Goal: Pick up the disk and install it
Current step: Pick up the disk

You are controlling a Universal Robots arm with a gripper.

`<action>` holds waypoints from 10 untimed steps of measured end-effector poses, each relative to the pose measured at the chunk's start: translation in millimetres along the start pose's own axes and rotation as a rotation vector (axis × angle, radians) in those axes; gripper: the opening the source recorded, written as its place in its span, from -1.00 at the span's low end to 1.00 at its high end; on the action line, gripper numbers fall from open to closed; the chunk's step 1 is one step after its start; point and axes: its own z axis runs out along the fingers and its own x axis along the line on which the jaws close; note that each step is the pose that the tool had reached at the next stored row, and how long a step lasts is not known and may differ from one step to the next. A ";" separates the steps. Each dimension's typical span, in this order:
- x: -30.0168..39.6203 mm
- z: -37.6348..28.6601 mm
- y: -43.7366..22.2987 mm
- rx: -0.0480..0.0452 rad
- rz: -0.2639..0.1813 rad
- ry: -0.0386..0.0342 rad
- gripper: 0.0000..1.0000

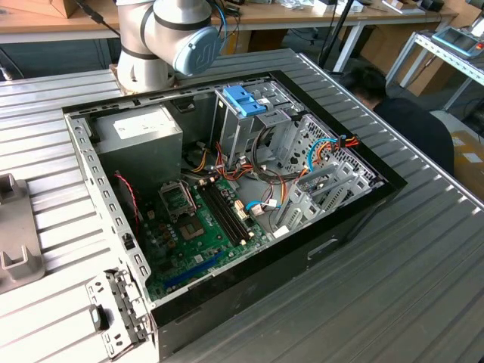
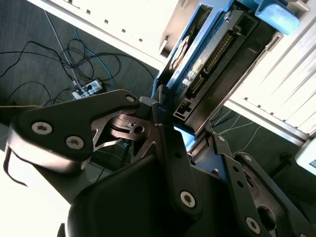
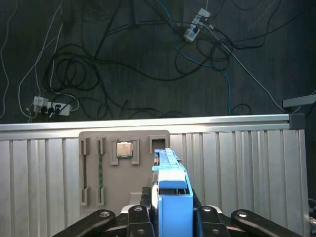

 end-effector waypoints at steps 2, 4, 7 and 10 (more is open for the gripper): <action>0.0 -0.6 0.0 0.0000 0.000 0.0000 -0.26; 0.0 -1.7 0.1 0.0001 0.000 0.0000 -0.26; -0.1 -2.5 0.1 0.0000 0.000 0.0000 -0.26; -0.1 -3.3 0.1 0.0000 0.000 0.0000 -0.26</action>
